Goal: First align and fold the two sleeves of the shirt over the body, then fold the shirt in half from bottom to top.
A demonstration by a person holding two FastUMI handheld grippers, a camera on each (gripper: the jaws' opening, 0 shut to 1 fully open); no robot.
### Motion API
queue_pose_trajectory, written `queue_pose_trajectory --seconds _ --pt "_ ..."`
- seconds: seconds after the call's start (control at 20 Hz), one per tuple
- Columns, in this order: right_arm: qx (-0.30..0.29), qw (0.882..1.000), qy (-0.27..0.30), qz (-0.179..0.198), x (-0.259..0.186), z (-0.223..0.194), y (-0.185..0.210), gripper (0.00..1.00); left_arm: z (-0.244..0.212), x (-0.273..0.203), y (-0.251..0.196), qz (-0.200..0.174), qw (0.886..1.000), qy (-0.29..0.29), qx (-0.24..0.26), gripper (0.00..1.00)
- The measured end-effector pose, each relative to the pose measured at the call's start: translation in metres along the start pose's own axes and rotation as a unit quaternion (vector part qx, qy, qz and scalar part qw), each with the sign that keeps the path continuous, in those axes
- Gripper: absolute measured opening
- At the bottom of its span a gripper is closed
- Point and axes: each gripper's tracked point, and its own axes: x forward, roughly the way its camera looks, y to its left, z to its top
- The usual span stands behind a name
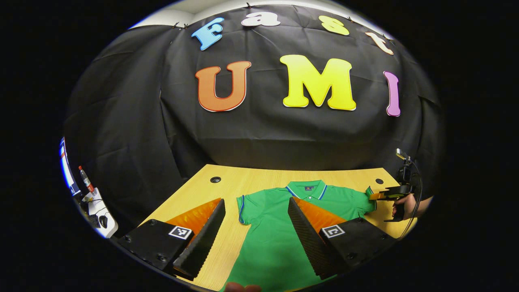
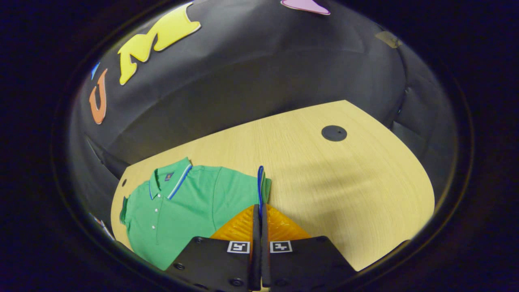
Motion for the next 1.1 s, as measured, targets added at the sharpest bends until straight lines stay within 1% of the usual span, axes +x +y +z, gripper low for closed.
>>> queue_pose_trajectory --seconds 0.1,0.25,0.35,0.45,0.55,0.65,0.8,0.9,1.0,1.05,1.1 --pt "-0.001 1.0 -0.01 0.012 -0.008 0.009 0.018 0.04 0.0 -0.001 0.003 0.001 1.0 -0.001 -0.003 1.0" --pt "-0.017 0.999 -0.026 0.023 -0.019 0.022 0.052 0.03 0.004 -0.006 0.01 0.004 1.0 -0.004 0.003 1.0" --pt "-0.033 0.999 -0.024 0.036 -0.022 0.021 0.079 0.03 0.006 -0.009 0.019 0.008 1.0 -0.009 0.003 1.0" --pt "-0.059 0.997 -0.02 0.043 -0.023 0.018 0.104 0.04 0.006 -0.013 0.029 0.014 1.0 -0.012 -0.009 1.0" --pt "-0.083 0.995 -0.006 0.05 -0.016 0.005 0.129 0.03 0.002 -0.016 0.04 0.022 0.999 -0.011 -0.021 1.0" --pt "-0.092 0.994 0.014 0.059 -0.006 -0.011 0.151 0.03 -0.005 -0.021 0.05 0.029 0.999 -0.003 -0.031 1.0" --pt "-0.102 0.993 0.027 0.055 0.009 -0.028 0.175 0.03 -0.012 -0.027 0.068 0.04 0.998 0.003 -0.038 1.0" --pt "-0.1 0.993 0.029 0.061 0.012 -0.034 0.189 0.04 -0.014 -0.031 0.079 0.047 0.998 0.004 -0.039 1.0" --pt "-0.105 0.992 0.026 0.071 0.009 -0.036 0.202 0.18 -0.015 -0.031 0.088 0.053 0.998 0.004 -0.045 1.0" --pt "-0.11 0.991 0.021 0.074 0.007 -0.036 0.206 0.13 -0.015 -0.03 0.09 0.052 0.997 0.005 -0.049 1.0" --pt "-0.119 0.99 0.012 0.077 0.002 -0.031 0.21 0.19 -0.016 -0.029 0.09 0.047 0.997 0.008 -0.053 1.0"
